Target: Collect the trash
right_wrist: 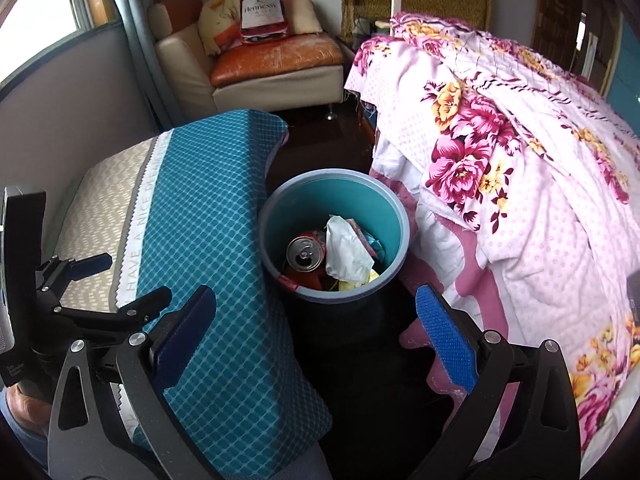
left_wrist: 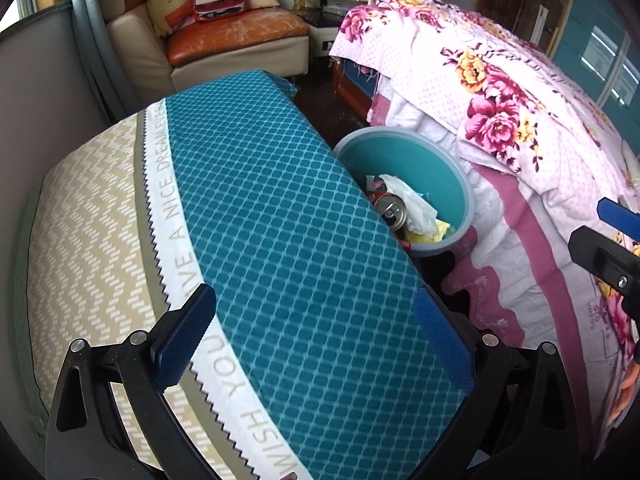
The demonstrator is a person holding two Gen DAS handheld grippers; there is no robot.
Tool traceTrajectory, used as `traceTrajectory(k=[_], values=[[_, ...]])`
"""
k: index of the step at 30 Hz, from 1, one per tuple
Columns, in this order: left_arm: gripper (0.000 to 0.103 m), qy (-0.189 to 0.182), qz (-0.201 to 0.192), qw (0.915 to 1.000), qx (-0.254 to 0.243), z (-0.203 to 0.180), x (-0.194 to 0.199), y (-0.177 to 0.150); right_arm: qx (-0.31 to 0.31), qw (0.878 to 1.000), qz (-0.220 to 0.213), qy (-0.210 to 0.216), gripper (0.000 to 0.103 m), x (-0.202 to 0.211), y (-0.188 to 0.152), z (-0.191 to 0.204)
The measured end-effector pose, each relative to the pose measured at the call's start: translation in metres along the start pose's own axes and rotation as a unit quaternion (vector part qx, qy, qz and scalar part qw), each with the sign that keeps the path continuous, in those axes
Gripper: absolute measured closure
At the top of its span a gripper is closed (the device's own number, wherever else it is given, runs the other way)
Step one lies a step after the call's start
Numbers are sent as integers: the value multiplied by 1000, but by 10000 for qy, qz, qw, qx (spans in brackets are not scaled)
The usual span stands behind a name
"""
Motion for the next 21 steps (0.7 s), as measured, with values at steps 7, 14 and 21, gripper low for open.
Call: traceTrajectory(k=[7,14,21], values=[[4,96,-115,9999,28,5,14,-11,35,10000,11,3,7,13,-7,7],[4,150,-167,9997,73,12,19,-9,14,10000,0,-1,7,16,-11,9],[4,161,-158,9997,85,14,17,-8,2,10000,52,18,7,13,-12,9]])
Point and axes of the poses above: each gripper's, at about its wrist camera, not at the fingertips, and x roughly against the way its jaws point, z to its left, y to its top, the point moved 7 cm from there along -x, roughly the way its jaws point, and after that the axes turned 10 degrees about -y, right-handed, at the moved point
